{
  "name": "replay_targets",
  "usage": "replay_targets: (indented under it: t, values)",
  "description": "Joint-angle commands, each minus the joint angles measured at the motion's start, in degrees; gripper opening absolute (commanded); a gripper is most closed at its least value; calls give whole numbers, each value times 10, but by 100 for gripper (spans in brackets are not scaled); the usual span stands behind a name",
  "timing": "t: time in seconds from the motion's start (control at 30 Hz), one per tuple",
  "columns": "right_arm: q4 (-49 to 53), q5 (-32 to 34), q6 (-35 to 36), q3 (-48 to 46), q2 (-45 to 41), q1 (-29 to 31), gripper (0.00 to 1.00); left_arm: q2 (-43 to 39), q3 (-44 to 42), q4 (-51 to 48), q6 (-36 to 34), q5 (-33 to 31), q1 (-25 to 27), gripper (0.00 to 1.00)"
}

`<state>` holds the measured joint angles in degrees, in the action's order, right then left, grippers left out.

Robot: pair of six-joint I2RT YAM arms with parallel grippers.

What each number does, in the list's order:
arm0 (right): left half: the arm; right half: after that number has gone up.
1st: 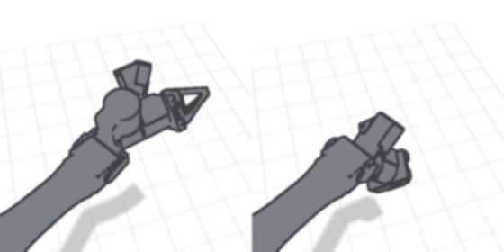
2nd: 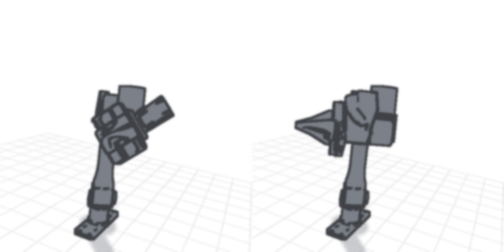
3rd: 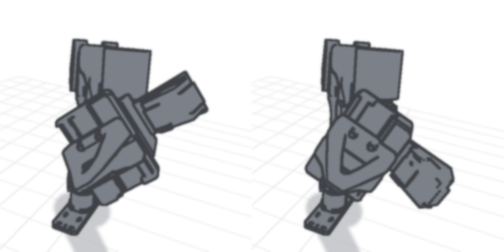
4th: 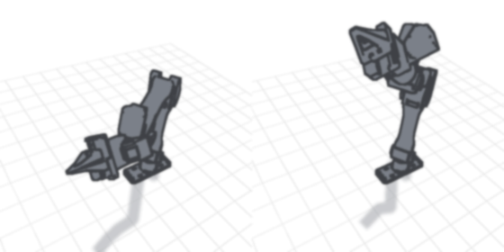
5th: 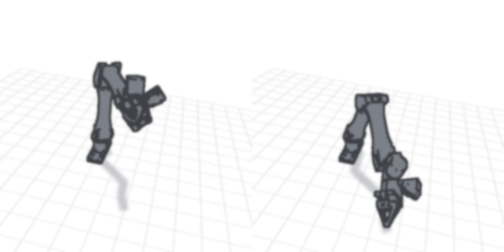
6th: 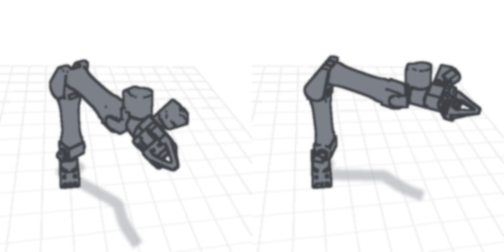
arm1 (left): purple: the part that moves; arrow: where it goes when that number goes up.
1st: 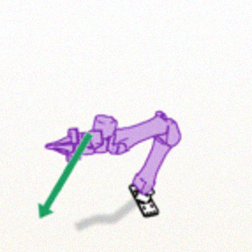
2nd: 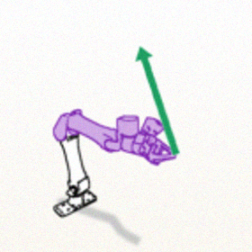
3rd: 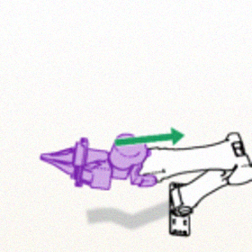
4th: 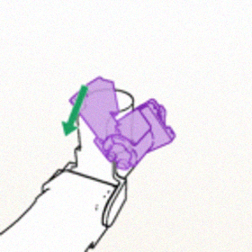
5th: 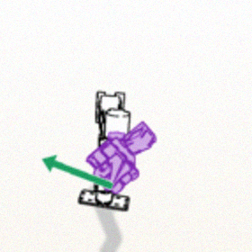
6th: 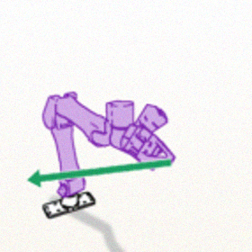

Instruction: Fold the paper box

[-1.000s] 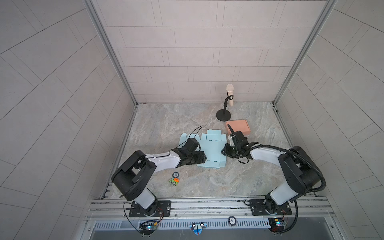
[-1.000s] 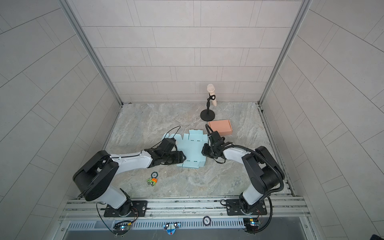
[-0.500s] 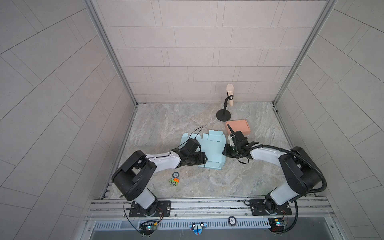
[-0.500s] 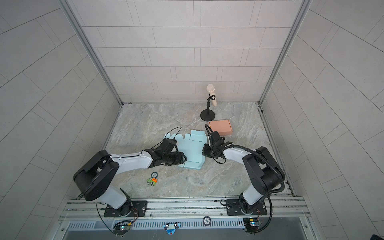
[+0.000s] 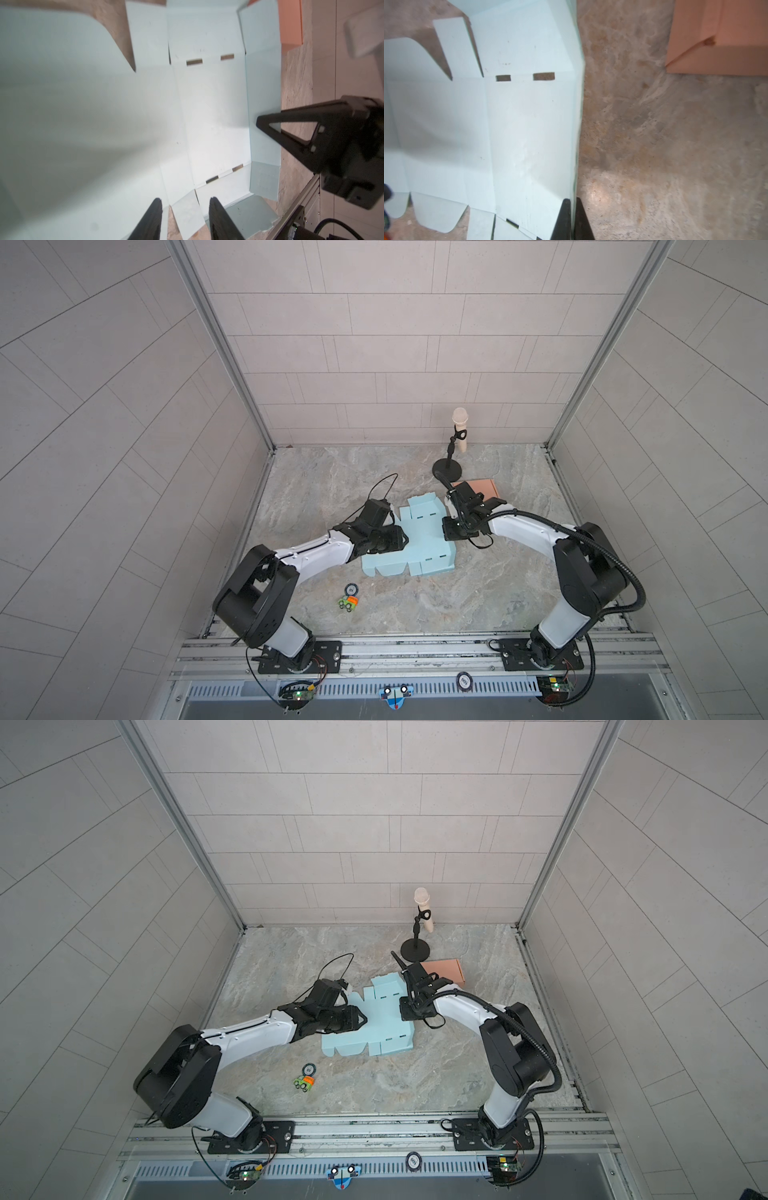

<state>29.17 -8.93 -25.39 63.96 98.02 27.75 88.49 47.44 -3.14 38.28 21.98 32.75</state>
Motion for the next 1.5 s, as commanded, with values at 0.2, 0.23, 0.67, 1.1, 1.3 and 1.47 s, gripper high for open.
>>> replay_targets:
  t: [0.2, 0.23, 0.67, 1.1, 1.3, 1.47]
  values:
    - [94, 75, 65, 62, 62, 5, 9, 107, 52, 36, -28, 28, -36, 36]
    - [91, 75, 64, 64, 61, 6, 9, 110, 48, 44, -27, 29, -36, 36]
    - [73, 68, 68, 52, 45, 14, 20, 130, 36, 63, -16, 24, -36, 33]
    - [10, 35, 141, 5, -32, 28, 0, 117, 102, 147, 39, 88, -36, 7]
    - [-2, 14, 145, -2, -63, 40, 0, 152, 166, 153, 55, 76, -36, 1]
    - [0, 15, 145, -10, -78, 46, 0, 179, 211, 150, 66, 69, -36, 0]
